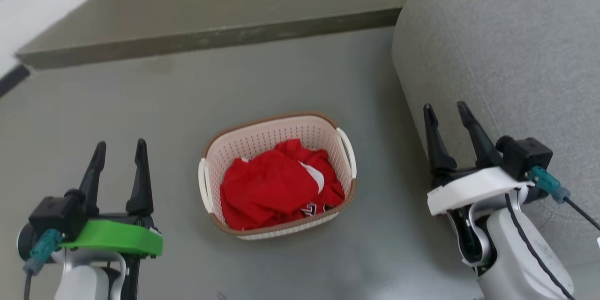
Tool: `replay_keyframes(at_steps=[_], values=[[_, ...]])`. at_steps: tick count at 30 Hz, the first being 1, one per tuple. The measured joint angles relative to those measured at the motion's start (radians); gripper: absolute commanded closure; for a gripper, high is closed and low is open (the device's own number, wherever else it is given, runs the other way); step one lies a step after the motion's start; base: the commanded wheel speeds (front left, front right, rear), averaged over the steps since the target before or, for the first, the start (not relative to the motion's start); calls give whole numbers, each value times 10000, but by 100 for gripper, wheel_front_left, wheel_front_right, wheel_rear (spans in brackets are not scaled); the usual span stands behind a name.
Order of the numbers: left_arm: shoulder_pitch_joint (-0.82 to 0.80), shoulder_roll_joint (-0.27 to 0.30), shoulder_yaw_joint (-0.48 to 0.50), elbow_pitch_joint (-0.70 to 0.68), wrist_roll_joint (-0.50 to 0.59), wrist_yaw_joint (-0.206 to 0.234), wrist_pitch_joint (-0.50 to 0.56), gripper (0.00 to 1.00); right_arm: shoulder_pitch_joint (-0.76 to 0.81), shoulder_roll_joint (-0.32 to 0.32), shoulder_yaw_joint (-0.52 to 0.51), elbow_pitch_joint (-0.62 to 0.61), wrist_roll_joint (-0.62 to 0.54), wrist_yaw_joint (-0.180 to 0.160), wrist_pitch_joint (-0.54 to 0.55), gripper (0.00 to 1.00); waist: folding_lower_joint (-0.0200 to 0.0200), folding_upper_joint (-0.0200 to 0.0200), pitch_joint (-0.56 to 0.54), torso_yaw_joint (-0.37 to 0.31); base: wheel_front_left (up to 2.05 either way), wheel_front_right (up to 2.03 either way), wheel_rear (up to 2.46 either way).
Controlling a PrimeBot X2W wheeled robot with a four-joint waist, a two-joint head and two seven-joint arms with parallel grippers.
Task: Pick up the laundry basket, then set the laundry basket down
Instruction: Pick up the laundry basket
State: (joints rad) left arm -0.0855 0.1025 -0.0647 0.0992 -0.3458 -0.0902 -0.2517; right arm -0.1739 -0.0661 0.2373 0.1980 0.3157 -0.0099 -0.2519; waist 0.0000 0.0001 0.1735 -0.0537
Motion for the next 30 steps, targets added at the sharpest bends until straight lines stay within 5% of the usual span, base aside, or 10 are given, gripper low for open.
replay_keyframes(at_steps=[30], values=[[-1873,286,-25,303,-180,-253,-2,0,-1699,79,109,-25,-196,-198,-27,0,1,0,3004,-184,0,0,0]])
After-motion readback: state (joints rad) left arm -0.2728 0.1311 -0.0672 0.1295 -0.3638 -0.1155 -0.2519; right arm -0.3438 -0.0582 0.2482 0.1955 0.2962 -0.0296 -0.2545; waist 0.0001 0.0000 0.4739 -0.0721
